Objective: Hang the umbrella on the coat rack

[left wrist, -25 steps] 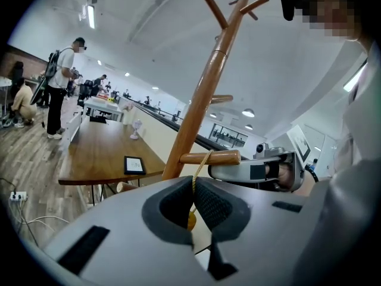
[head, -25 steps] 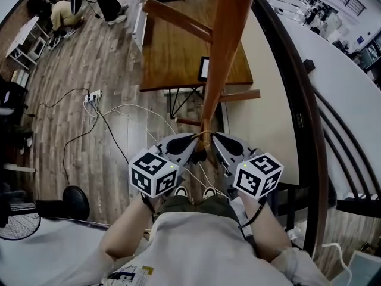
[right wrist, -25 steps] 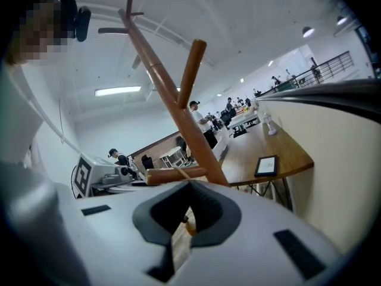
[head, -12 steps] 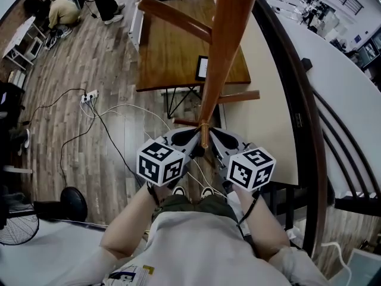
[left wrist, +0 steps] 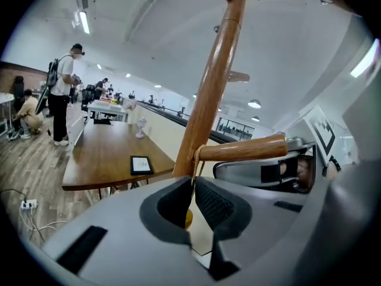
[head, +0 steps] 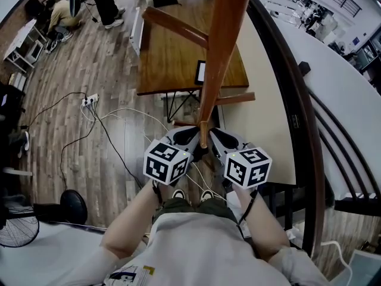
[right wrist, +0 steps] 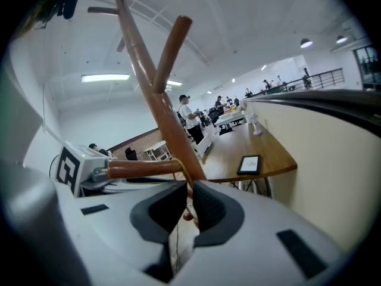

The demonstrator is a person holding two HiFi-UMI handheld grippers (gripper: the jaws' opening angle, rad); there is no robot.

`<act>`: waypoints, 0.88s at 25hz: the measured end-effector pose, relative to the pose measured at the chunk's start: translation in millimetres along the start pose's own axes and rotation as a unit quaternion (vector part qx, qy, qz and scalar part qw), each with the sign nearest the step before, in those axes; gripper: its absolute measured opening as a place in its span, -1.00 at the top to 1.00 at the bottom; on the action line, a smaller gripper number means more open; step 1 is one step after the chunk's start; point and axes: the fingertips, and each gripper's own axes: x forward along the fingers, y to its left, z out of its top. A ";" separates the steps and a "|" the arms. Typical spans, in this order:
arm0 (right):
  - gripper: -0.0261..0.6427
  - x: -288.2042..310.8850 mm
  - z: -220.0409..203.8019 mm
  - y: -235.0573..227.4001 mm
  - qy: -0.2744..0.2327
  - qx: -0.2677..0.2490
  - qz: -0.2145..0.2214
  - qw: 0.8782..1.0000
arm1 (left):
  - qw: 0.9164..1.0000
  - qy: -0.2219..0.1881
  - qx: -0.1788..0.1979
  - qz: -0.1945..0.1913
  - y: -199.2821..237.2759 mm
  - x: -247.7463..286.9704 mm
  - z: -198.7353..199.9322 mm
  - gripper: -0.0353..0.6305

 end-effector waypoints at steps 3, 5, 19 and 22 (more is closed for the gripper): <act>0.83 -12.0 8.0 -1.7 -0.012 0.001 -0.009 1.000 | 1.000 -0.014 0.002 0.003 -1.2 -11.3 8.2 0.84; 0.85 -22.5 15.9 -0.3 -0.024 -0.002 -0.012 1.000 | 1.000 -0.019 0.017 0.006 -5.2 -19.6 13.4 0.84; 0.91 -112.6 86.5 74.2 -0.114 -0.077 0.018 0.990 | 0.989 -0.090 0.117 0.022 -49.3 -105.8 76.3 0.87; 0.91 -131.1 101.3 98.9 -0.133 -0.092 0.029 0.986 | 0.983 -0.111 0.141 0.034 -52.0 -124.7 91.3 0.88</act>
